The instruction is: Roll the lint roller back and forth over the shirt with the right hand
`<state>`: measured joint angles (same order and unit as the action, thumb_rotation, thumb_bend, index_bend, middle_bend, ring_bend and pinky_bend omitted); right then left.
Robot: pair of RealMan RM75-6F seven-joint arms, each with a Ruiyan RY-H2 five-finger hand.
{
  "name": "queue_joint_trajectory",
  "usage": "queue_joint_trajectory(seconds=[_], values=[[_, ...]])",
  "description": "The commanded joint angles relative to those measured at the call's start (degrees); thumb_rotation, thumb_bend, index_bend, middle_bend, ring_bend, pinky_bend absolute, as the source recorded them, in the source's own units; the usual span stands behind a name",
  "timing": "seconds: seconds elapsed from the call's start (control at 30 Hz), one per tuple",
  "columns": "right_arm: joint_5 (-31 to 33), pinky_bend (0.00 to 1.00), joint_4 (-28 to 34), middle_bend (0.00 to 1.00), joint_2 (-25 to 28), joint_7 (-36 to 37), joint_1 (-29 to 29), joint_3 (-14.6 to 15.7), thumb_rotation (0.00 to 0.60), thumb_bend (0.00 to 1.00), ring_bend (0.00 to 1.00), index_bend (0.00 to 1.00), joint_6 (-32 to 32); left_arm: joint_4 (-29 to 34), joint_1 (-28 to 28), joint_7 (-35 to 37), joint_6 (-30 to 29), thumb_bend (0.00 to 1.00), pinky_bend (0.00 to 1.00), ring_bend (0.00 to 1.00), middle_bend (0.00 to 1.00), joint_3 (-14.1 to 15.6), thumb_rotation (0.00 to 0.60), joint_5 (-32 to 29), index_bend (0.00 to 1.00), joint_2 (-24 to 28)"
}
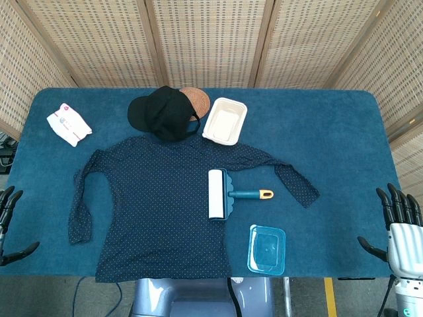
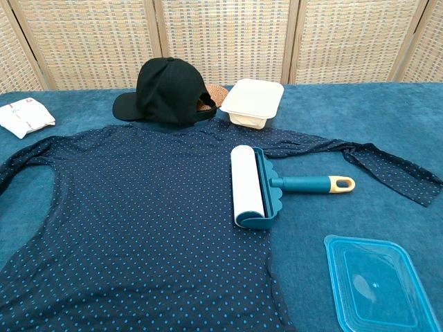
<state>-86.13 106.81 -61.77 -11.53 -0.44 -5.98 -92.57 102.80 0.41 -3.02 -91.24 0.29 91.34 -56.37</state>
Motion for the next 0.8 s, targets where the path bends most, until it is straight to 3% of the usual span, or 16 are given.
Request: queue_joint_trajectory(seconds=[0.03, 0.33, 0.43, 0.5, 0.53, 0.6, 0.67, 0.8], values=[[0.1, 0.0, 0.1, 0.0, 0.0, -0.2, 0.0, 0.1, 0.6, 0.0, 0.0, 0.0, 0.2, 0.0, 0.0, -0.3, 0.1, 0.0, 0.0, 0.0, 0.0, 0.0, 0.6, -0.2, 0.0, -0.1], [1.6, 0.0, -0.8, 0.02, -1.0, -3.1, 2.2, -0.5, 0.6, 0.0, 0.02, 0.0, 3.7, 0.4, -0.3, -0.5, 0.5, 0.0, 0.0, 0.0, 0.0, -0.6, 0.6, -1.0, 0.0, -0.2], [1.5, 0.03, -1.3, 0.29, -2.2, -8.5, 7.2, -3.2, 0.6, 0.0, 0.32, 0.0, 7.9, 0.5, -1.1, -1.4, 1.9, 0.0, 0.0, 0.0, 0.0, -1.2, 0.6, -2.2, 0.0, -0.6], [1.9, 0.25, -0.9, 0.58, -2.6, -10.7, 9.3, -4.4, 0.6, 0.0, 0.59, 0.0, 9.9, 0.4, -1.4, -2.1, 2.5, 0.0, 0.0, 0.0, 0.0, -1.2, 0.6, -2.6, 0.0, -1.0], [2.1, 0.36, -0.9, 0.66, -2.8, -12.3, 11.0, -5.2, 0.6, 0.0, 0.67, 0.0, 11.4, 0.3, -1.6, -2.5, 2.9, 0.0, 0.0, 0.0, 0.0, -1.2, 0.6, -2.8, 0.0, -1.2], [4.1, 0.71, -0.5, 0.81, -3.6, -17.0, 15.4, -7.4, 0.6, 0.0, 0.82, 0.0, 16.0, 0.2, -2.1, -3.2, 3.8, 0.0, 0.0, 0.0, 0.0, -1.4, 0.6, -3.3, 0.0, -1.7], [8.6, 0.9, 0.8, 0.88, -4.6, -20.3, 18.9, -9.4, 0.6, 0.0, 0.91, 0.0, 20.4, 0.2, -2.4, -3.6, 4.3, 0.0, 0.0, 0.0, 0.0, -1.6, 0.6, -3.8, 0.0, -2.0], [14.1, 1.0, 2.0, 0.98, -5.9, -23.7, 22.1, -11.0, 0.6, 0.0, 1.0, 0.0, 23.8, 0.2, -2.6, -3.8, 4.7, 0.0, 0.0, 0.0, 0.0, -1.7, 0.6, -4.2, 0.0, -2.2]])
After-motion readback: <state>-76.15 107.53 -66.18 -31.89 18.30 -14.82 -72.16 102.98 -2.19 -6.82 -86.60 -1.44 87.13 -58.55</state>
